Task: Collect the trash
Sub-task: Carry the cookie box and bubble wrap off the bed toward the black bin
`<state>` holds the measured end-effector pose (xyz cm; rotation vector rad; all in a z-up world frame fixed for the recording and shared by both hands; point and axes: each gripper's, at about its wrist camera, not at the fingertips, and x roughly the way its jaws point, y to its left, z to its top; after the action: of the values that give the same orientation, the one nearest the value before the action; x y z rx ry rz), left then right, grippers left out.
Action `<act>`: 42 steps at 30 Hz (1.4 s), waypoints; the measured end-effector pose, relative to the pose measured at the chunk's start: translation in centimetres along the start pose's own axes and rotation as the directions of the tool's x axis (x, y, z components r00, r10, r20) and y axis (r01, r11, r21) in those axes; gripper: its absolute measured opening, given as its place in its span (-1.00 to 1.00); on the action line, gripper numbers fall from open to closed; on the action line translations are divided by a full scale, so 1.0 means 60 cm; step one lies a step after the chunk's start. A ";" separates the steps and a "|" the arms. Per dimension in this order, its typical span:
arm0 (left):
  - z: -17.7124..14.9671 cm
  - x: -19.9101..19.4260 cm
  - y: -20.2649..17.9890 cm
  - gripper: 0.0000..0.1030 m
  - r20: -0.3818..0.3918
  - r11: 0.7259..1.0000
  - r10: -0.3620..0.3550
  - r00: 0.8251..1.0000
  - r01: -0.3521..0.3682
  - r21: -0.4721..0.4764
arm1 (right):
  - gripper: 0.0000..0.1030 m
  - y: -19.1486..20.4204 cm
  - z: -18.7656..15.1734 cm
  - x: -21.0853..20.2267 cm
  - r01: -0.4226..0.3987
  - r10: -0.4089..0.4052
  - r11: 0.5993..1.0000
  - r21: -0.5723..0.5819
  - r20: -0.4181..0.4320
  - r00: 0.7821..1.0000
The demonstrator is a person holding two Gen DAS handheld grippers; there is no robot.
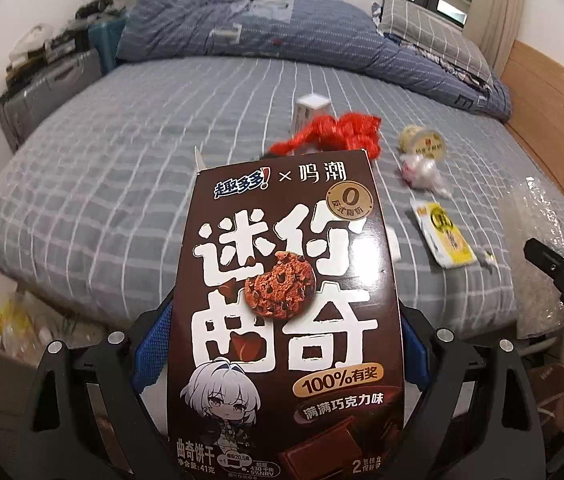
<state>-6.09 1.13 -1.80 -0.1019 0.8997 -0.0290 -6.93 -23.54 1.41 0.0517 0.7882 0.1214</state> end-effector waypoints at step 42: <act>-0.255 0.232 0.002 0.73 -0.334 1.000 0.004 0.943 -0.005 -0.001 | -0.51 0.064 -0.280 0.225 -0.043 0.024 0.998 -0.039 -0.405 0.914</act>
<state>-9.40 -0.86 -22.10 -0.0979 1.2399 -0.0420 -9.78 -17.98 -19.59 -0.0053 1.1995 0.1870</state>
